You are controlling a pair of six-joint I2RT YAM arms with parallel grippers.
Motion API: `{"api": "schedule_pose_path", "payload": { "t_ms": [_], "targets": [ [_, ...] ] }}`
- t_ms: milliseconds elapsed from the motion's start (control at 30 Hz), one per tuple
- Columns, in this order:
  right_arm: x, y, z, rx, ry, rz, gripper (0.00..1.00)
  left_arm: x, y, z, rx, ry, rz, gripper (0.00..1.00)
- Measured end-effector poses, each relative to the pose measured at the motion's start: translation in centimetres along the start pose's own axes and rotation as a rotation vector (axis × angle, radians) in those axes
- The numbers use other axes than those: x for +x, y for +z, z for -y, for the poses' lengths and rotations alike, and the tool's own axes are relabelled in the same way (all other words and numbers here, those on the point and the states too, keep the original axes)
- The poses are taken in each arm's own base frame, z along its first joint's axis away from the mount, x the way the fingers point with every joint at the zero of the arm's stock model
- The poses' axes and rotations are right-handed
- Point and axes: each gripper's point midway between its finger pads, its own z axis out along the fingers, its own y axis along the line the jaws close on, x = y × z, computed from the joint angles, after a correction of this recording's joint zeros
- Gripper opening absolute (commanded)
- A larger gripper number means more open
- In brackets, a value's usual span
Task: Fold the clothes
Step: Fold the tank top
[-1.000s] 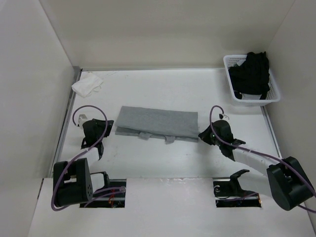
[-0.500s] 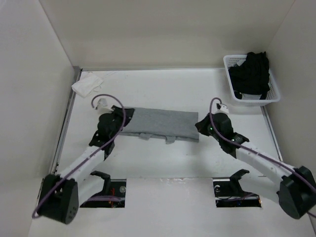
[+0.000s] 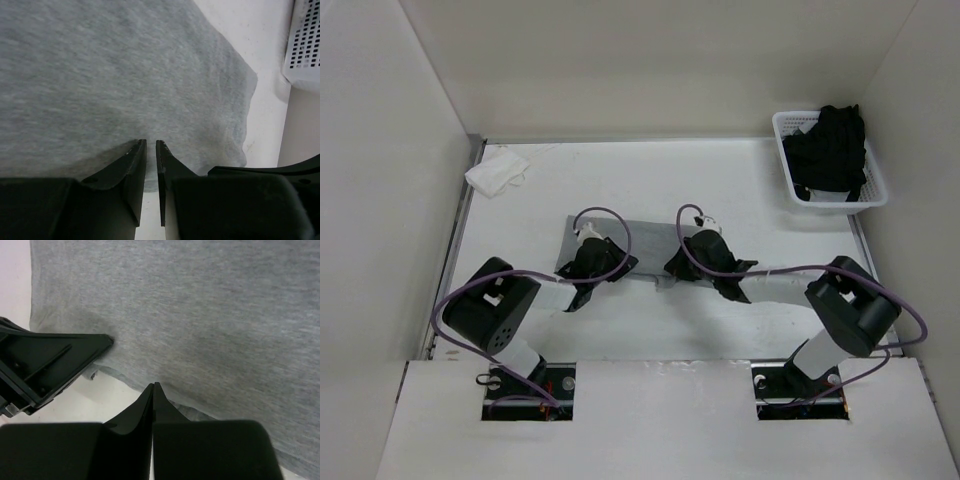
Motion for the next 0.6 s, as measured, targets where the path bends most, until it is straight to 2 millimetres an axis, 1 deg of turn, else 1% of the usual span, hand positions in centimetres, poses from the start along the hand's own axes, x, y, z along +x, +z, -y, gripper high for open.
{"api": "schedule_pose_path", "payload": {
  "t_ms": [67,167,233,267,400,500,567,600],
  "targets": [
    [0.4,0.1,0.4,-0.002,0.025,0.002,0.02,-0.1,-0.2,-0.9,-0.007,-0.010,0.005,0.13],
    [1.7,-0.1,1.8,0.017,0.062,-0.011,0.02,-0.2,-0.6,-2.2,-0.017,-0.029,0.011,0.13],
    [2.9,-0.3,3.0,0.041,0.086,-0.029,0.02,-0.5,-0.8,-2.5,-0.006,-0.040,0.018,0.13],
    [3.1,-0.4,3.3,0.042,0.107,-0.026,0.02,-0.5,-0.9,-2.6,0.000,-0.043,0.020,0.13],
    [3.3,-1.0,3.6,0.031,0.154,-0.006,0.03,-0.8,-1.3,-3.0,0.017,-0.057,0.024,0.14],
    [3.7,-2.4,4.2,0.030,0.164,-0.002,0.10,-1.1,-1.7,-3.1,0.027,-0.067,0.028,0.15],
    [3.6,-3.7,4.2,0.020,0.163,0.008,0.20,-1.5,-2.1,-3.1,0.036,-0.071,0.036,0.16],
    [3.1,-4.4,4.1,0.008,0.163,0.025,0.24,-1.7,-2.3,-2.9,0.043,-0.070,0.041,0.16]
  ]
}}
